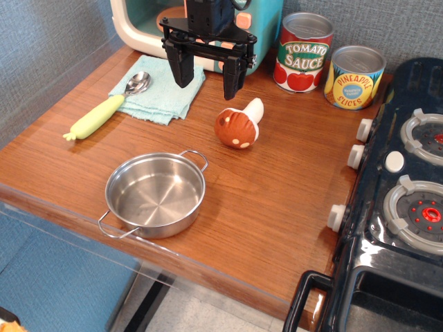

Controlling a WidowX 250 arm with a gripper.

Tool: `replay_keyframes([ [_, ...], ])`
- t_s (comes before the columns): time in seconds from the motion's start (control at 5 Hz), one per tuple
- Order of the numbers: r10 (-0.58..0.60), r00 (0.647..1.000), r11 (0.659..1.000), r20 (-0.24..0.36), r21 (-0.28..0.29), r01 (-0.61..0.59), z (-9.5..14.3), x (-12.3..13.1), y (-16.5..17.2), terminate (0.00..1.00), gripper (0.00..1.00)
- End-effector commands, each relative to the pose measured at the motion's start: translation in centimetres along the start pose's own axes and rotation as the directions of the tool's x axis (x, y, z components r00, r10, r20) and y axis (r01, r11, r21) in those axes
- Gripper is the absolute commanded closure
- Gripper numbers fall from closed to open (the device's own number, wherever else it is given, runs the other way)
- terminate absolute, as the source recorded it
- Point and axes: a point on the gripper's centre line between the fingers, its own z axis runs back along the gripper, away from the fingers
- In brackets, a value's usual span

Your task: Move the pan to the front left corner

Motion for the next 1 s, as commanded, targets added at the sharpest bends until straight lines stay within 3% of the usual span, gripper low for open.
replay_keyframes([
  [0.0,0.0,1.0,1.0,0.0,0.0,0.0,0.0,0.0,0.0,0.0,0.0],
  [0.6,-0.132,0.991,0.991,0.008,-0.034,0.133,-0.3,-7.9,-2.9,0.0,0.0],
  [0.8,-0.145,0.989,0.989,-0.022,-0.006,0.145,-1.6,-9.8,-2.9,0.0,0.0],
])
